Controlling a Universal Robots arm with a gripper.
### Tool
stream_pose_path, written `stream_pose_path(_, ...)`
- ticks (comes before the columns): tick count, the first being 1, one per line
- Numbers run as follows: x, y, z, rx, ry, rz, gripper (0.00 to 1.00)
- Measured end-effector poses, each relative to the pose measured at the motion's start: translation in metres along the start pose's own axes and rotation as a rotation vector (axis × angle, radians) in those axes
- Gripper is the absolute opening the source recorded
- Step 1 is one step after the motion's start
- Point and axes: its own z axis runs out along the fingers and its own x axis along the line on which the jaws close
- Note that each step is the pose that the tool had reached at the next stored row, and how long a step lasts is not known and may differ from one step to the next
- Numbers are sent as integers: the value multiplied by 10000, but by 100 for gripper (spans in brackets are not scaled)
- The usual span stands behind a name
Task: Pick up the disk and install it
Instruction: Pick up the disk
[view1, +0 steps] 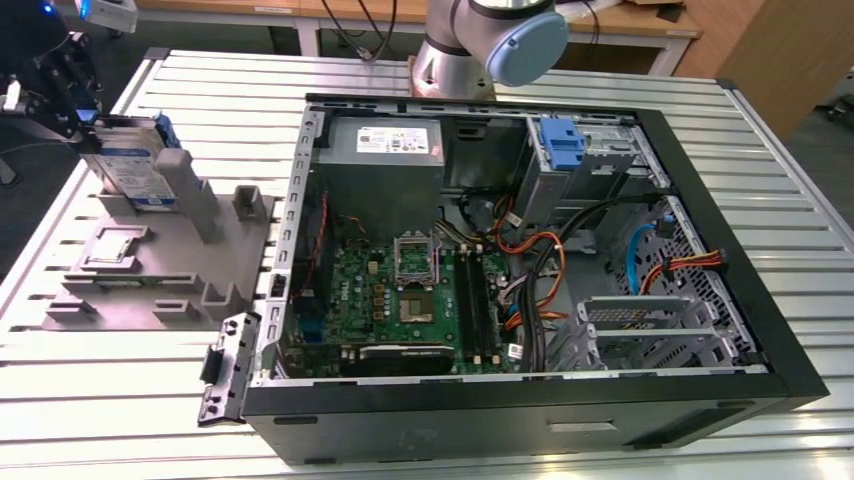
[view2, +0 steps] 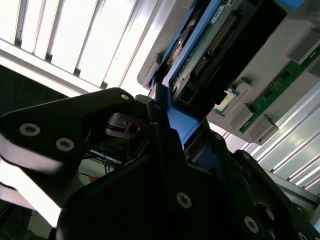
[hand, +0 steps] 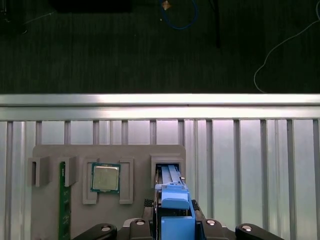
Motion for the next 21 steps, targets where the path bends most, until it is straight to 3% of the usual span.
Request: stream_pose_path(21, -2, 1, -60, 11, -2, 44, 37)
